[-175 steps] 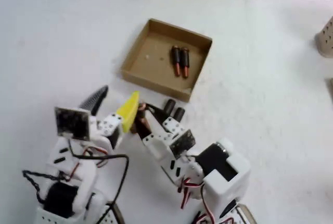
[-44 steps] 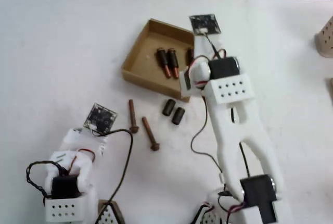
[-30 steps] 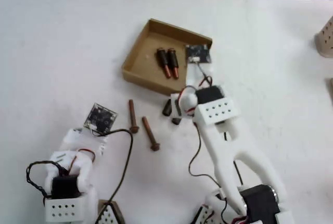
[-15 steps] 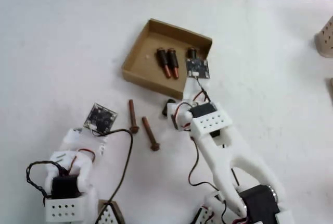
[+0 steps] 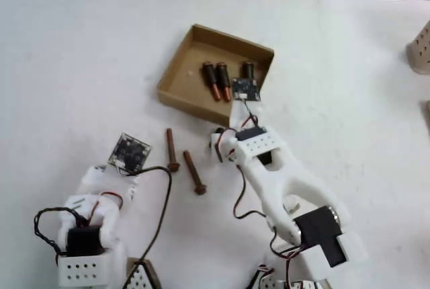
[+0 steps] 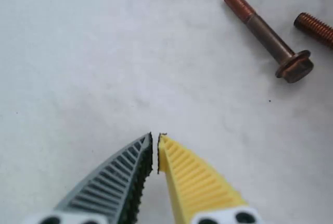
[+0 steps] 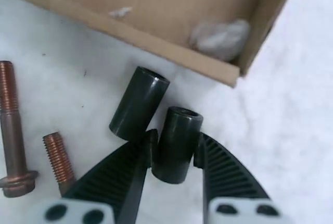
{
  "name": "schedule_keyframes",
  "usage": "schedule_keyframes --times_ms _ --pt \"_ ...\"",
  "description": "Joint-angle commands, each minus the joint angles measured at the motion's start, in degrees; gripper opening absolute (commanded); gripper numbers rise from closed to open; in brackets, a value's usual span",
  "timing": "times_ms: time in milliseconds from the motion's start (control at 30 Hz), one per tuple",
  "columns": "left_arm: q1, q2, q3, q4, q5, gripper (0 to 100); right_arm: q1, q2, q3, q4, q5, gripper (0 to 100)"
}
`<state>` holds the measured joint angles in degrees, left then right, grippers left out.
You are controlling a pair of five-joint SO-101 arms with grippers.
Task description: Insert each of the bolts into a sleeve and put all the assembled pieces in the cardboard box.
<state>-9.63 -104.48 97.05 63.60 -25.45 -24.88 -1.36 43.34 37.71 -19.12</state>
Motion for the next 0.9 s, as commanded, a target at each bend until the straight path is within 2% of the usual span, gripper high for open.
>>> schedule_keyframes --times_ms 0,67,167,267,433,533,667,767,867 --pt "-0.57 -0.22 0.00 0.53 -0.62 5 -0.13 0.48 -2.11 -0.66 -0.53 10.5" --pt "-0.57 -0.22 0.00 0.53 -0.62 5 -0.13 0.75 -2.11 -0.66 -0.26 8.7" --pt "-0.57 -0.22 0.00 0.53 -0.62 5 0.31 0.92 -2.11 -0.75 -0.09 0.9" --pt "-0.57 -0.22 0.00 0.53 -0.62 5 2.86 0.22 -1.93 0.84 0.00 1.6" --pt "-0.66 -0.22 0.00 0.53 -0.62 5 7.87 -9.98 -1.58 11.12 0.53 1.7" --pt "-0.66 -0.22 0.00 0.53 -0.62 5 9.98 -19.82 0.88 16.48 6.33 1.7" --pt "-0.66 -0.22 0.00 0.53 -0.62 5 14.29 -33.54 8.88 17.19 13.45 1.8" --pt "-0.66 -0.22 0.00 0.53 -0.62 5 19.38 -41.80 15.38 17.10 16.62 1.8" --pt "-0.66 -0.22 0.00 0.00 -0.26 5 27.38 -47.96 21.19 14.99 19.69 1.8"
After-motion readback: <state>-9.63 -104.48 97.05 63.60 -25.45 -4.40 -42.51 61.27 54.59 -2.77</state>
